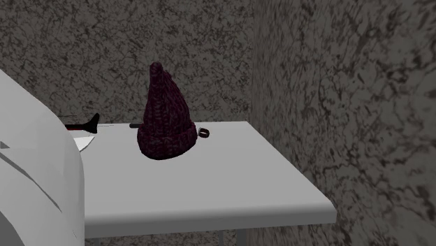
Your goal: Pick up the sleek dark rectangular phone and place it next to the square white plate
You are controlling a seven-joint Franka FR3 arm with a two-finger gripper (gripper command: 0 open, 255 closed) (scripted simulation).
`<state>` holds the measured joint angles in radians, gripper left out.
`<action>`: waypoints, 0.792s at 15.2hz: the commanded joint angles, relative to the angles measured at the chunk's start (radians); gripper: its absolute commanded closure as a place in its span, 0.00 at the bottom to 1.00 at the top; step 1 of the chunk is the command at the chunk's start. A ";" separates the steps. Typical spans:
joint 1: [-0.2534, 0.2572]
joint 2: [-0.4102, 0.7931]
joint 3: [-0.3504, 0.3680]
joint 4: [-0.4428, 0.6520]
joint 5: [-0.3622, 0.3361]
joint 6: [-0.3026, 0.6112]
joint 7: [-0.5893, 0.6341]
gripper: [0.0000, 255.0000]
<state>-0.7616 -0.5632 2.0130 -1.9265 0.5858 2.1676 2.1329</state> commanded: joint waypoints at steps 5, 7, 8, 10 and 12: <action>0.068 0.066 -0.086 0.036 -0.078 -0.085 0.047 0.00; 0.068 0.066 -0.086 0.036 -0.078 -0.085 0.047 0.00; 0.068 0.066 -0.086 0.036 -0.078 -0.085 0.047 0.00; 0.068 0.066 -0.086 0.036 -0.078 -0.085 0.047 0.00; 0.068 0.066 -0.086 0.036 -0.078 -0.085 0.047 0.00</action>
